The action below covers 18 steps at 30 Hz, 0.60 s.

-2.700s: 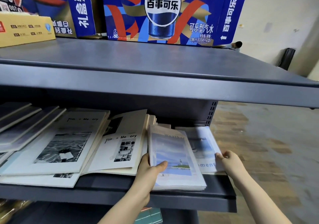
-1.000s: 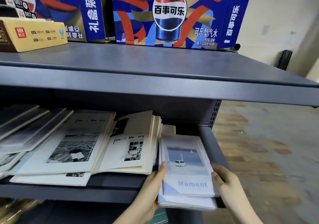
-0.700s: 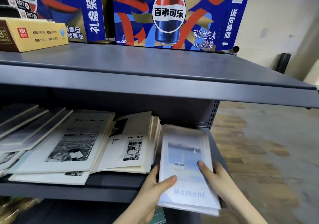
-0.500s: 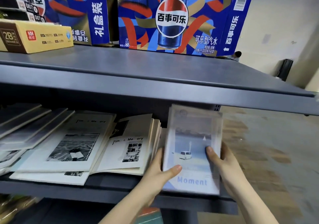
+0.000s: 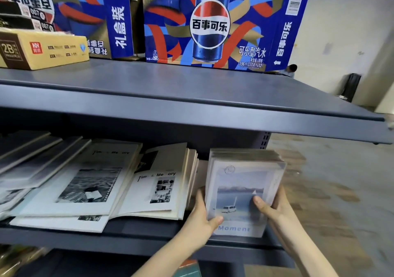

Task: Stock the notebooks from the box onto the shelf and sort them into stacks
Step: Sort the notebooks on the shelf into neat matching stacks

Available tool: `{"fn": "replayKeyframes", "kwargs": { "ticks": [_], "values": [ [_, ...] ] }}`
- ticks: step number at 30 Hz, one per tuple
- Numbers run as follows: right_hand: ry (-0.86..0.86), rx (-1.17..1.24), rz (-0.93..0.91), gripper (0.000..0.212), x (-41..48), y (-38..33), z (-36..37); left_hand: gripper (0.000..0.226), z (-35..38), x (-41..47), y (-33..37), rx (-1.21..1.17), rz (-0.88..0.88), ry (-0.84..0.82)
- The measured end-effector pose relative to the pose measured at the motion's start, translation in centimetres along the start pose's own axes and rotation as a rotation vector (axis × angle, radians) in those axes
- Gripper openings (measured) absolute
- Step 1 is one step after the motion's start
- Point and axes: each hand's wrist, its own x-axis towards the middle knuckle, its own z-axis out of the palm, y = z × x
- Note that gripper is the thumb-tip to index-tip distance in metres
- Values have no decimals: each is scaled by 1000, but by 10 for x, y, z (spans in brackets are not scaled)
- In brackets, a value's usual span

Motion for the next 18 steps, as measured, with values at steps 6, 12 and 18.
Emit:
{"fn": "replayKeyframes", "kwargs": {
  "ticks": [6,12,18],
  "values": [
    [-17,-145,45,103,-8,9,-1,89,4,6,-17,62,-21,71],
    [83,-256,25,46,-10,14,3,85,6,6,-8,87,17,68],
    [184,-307,-4,41,-6,6,-9,72,16,12,4,94,28,-64]
  ]
}}
